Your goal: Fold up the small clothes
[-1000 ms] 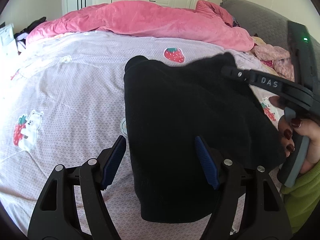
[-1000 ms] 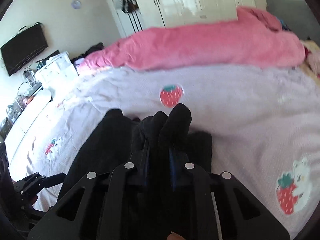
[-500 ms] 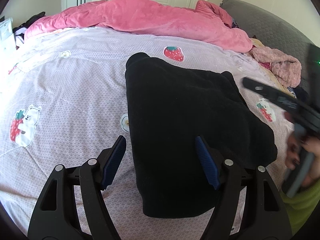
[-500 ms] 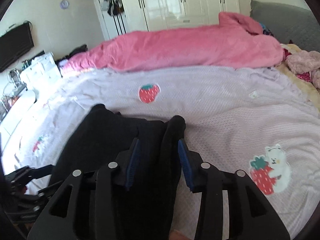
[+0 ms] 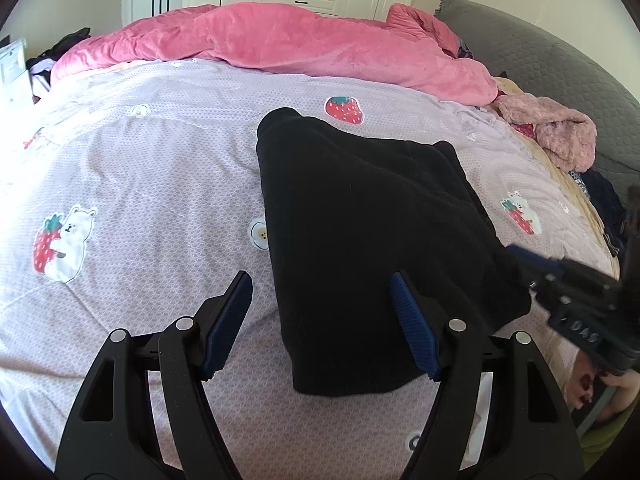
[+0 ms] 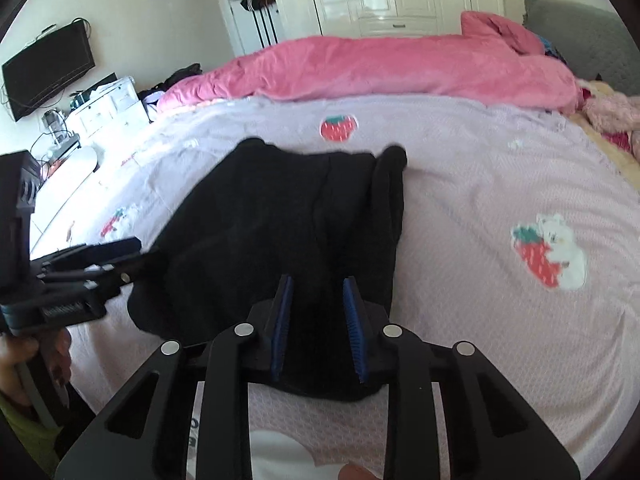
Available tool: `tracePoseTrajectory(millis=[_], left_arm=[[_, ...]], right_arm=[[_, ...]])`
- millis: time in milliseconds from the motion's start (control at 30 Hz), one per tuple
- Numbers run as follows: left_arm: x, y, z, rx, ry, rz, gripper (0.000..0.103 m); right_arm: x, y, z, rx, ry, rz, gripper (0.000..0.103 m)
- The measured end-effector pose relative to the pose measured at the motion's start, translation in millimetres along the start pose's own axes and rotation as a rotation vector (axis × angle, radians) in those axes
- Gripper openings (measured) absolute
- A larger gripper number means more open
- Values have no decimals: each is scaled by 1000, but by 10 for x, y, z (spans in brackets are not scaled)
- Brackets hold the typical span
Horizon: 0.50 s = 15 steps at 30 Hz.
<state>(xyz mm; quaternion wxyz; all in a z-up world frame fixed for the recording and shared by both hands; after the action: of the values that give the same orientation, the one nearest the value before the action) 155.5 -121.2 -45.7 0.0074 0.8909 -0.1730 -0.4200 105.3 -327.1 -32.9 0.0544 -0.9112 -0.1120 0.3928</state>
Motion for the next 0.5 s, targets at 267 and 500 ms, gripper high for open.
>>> tracePoseTrajectory(millis=[267,500], left_arm=[[-48,-13,88,-2,-3,10,64],[-59,-37,105,-11,-3,13,64]], right_arm=[[96,80,163,65,-22,22,25],[58,21,103,48,-16,52,29]])
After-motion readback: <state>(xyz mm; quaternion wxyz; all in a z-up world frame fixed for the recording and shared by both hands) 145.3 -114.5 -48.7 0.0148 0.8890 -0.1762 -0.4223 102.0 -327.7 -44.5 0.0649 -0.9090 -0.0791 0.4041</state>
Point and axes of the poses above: each gripper's, at about its wrist camera, not at the fingertips, and x roughly the way its jaws point, y to its right, z to its underside, the point moved 3 cm from there along x, roughly the way its jaws point
